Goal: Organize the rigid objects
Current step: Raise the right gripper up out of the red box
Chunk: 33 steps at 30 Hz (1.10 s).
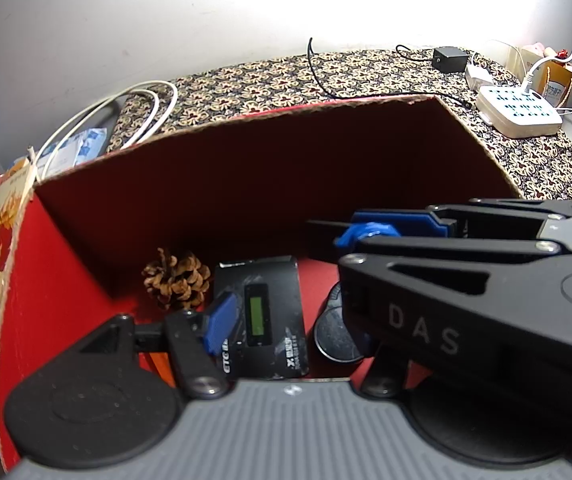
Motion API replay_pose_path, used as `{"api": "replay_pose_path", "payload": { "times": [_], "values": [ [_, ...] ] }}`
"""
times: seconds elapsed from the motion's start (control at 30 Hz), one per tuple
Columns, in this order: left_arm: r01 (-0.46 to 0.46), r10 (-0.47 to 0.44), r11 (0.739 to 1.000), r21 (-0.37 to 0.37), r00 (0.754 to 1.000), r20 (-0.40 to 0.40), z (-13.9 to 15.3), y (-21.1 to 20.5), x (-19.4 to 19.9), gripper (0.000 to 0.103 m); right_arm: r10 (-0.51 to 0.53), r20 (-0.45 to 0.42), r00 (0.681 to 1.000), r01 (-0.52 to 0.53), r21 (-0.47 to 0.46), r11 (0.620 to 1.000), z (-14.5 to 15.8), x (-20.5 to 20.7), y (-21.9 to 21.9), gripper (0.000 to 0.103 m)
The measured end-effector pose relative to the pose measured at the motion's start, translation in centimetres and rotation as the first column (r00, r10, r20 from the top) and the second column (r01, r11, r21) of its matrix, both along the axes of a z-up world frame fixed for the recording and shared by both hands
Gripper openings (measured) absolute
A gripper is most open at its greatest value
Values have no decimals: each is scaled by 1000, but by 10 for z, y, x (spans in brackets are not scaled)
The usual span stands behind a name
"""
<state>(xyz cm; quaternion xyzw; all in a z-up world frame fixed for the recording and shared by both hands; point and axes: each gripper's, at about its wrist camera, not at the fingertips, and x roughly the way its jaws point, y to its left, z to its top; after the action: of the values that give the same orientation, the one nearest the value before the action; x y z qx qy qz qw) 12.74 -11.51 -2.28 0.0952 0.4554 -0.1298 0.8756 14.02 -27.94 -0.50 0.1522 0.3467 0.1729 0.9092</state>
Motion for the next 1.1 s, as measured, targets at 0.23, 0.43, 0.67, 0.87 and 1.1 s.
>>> {"api": "replay_pose_path", "payload": {
  "times": [0.23,0.43,0.67,0.87,1.1],
  "values": [
    [0,0,1000,2,1000,0,0,-1,0,59,2,1,1000,-2,2,1000,0,0,0,9],
    [12,-12,1000,17,1000,4,1,-1,-2,59,6,-12,1000,-6,3,1000,0,1,1,9],
    [-4,0,998,60,999,54,20,5,-18,62,-61,-31,998,62,41,997,8,-8,-3,14],
    [-61,53,993,97,995,84,39,16,-39,66,-89,47,995,88,19,996,31,-35,-3,13],
    [-138,129,987,87,987,99,62,36,-60,70,-136,74,988,132,57,990,50,-64,-11,14]
  ]
}}
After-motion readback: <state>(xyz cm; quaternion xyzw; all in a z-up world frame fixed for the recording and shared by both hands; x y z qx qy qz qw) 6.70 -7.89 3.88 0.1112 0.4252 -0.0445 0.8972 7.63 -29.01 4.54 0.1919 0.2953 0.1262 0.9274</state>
